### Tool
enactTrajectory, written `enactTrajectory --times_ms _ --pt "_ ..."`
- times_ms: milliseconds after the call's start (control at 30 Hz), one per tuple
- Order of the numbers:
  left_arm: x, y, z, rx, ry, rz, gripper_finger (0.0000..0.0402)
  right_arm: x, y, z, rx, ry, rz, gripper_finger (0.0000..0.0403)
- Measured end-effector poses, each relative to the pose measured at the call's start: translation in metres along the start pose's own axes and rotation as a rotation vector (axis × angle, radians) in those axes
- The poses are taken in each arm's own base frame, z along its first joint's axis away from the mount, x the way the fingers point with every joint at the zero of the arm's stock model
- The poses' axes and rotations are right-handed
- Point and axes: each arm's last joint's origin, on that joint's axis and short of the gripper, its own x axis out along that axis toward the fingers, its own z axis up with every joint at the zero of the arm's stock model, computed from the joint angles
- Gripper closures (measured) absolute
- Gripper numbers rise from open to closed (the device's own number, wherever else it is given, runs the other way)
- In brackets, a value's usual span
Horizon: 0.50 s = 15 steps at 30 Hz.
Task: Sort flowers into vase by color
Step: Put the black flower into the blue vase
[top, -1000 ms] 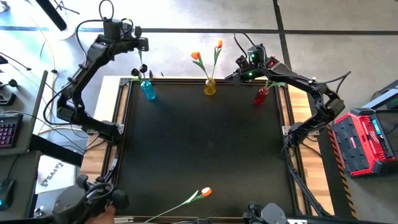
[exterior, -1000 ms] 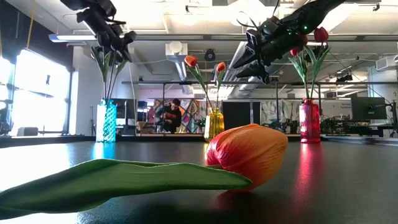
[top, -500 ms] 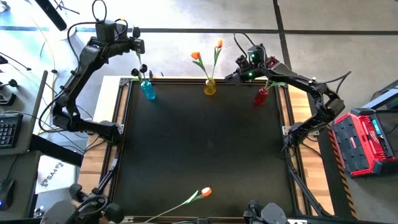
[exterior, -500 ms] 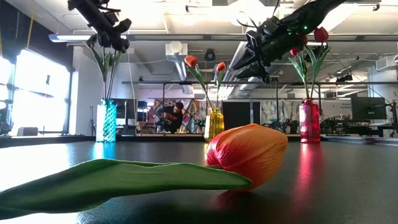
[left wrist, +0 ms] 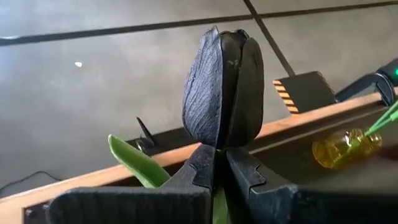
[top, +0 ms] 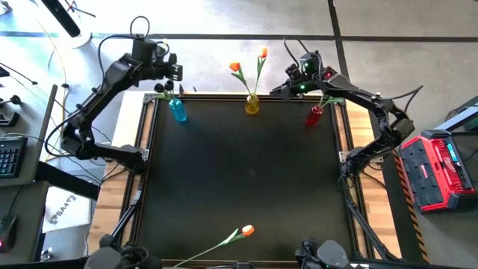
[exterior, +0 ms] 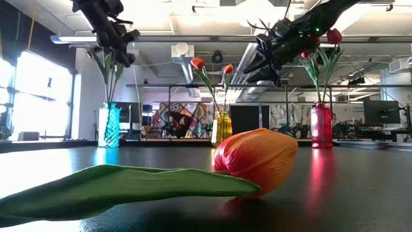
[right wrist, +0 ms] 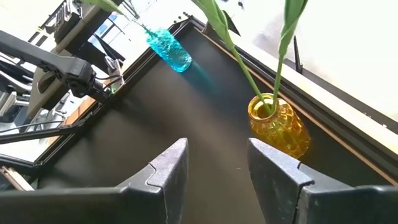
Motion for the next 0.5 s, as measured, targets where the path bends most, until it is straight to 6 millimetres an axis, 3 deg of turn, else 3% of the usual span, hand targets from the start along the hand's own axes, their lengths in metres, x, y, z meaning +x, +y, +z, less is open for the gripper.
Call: enactTrajectory --times_ms 167,500 --pt "0.003 -0.009 -0.006 0.009 0.020 -0.026 0.0379 -0.001 -0.002 0.000 0.003 -0.004 -0.005 0.0249" --pt "-0.012 -0.013 -0.006 -0.006 -0.022 -0.049 0.0281 -0.002 -0.002 0.001 0.001 -0.006 -0.005 0.0249"
